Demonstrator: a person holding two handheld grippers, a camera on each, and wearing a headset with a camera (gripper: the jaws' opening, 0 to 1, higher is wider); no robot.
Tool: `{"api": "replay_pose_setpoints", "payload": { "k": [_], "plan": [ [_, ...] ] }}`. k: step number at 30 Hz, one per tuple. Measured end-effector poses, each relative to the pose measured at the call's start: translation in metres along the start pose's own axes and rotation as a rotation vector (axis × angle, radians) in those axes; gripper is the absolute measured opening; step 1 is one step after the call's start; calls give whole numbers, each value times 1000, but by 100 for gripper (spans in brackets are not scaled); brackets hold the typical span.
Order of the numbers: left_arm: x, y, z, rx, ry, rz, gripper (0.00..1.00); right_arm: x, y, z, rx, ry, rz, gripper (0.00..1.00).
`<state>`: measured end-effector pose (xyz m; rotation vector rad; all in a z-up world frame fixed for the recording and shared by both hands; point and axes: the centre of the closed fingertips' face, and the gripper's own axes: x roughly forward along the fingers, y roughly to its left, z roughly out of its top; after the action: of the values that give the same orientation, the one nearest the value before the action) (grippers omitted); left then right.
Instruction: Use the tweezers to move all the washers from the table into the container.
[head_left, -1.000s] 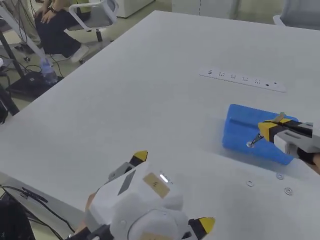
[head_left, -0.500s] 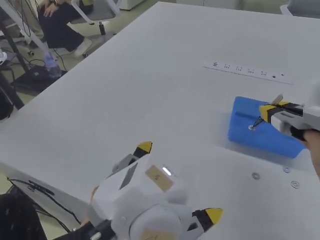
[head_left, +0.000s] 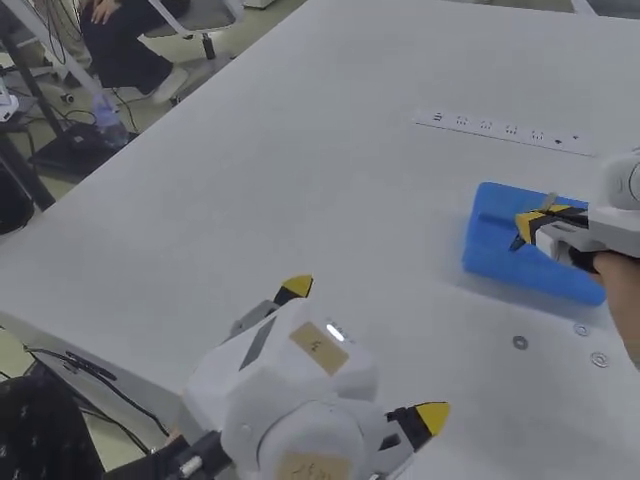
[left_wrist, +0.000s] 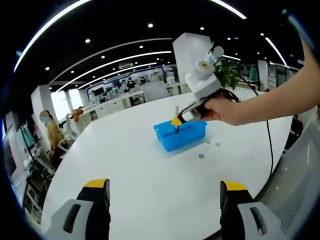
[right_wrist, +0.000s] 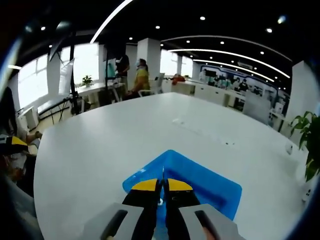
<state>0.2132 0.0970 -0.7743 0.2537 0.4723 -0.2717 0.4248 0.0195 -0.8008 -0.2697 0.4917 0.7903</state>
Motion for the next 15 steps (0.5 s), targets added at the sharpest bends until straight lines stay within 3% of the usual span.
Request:
{"api": "replay_pose_setpoints", "payload": {
  "k": [15],
  "plan": [
    [2, -2, -3, 6, 16, -6, 92, 5, 1, -6, 1, 9, -5, 1]
  ]
}}
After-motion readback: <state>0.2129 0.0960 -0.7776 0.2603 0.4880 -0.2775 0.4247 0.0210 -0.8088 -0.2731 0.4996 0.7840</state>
